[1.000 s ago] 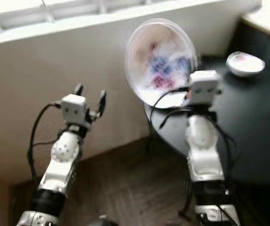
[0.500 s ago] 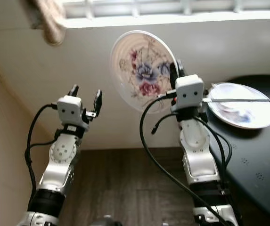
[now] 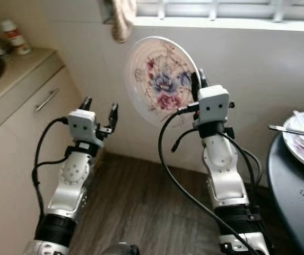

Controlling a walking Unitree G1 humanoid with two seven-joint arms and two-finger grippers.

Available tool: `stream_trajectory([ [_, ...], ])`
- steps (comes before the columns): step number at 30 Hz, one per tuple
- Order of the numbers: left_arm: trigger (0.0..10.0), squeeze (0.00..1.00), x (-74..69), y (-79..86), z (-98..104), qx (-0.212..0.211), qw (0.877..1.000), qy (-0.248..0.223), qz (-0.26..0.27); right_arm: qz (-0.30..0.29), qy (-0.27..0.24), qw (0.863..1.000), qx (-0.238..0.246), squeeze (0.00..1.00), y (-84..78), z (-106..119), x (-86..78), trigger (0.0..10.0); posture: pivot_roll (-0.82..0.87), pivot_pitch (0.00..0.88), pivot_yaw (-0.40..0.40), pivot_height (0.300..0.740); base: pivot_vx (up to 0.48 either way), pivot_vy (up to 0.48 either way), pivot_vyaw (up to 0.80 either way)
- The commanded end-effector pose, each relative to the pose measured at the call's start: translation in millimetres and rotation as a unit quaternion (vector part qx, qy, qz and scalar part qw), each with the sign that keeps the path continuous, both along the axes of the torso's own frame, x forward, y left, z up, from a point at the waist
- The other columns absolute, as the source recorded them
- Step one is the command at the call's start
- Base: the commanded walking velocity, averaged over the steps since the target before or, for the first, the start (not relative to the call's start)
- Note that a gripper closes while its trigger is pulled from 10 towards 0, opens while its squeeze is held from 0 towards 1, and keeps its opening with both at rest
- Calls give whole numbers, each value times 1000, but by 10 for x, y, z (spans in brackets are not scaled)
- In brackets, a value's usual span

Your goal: Kitchen organization

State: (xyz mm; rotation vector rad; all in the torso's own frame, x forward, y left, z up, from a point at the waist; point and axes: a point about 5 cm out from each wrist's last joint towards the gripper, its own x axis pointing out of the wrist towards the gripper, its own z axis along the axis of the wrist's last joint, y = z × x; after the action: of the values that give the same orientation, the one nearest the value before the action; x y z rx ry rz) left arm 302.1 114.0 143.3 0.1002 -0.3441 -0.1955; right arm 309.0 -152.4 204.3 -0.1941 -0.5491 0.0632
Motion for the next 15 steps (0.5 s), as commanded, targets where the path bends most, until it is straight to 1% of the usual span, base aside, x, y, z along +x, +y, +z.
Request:
stream_trajectory([
  [1,10000,0,4,100,28,0,1000,-7,14,8,-14,1000,0,0,69,62,3,0,-90,0,23,740,0,0,794],
  [4,10000,0,4,100,30,-1,1000,-7,12,7,-14,1000,-1,0,68,59,3,0,-91,0,24,740,0,0,794],
  [15,10000,0,0,91,22,2,1000,-8,10,3,-12,1000,-2,0,66,47,14,0,-89,0,21,740,287,0,794],
])
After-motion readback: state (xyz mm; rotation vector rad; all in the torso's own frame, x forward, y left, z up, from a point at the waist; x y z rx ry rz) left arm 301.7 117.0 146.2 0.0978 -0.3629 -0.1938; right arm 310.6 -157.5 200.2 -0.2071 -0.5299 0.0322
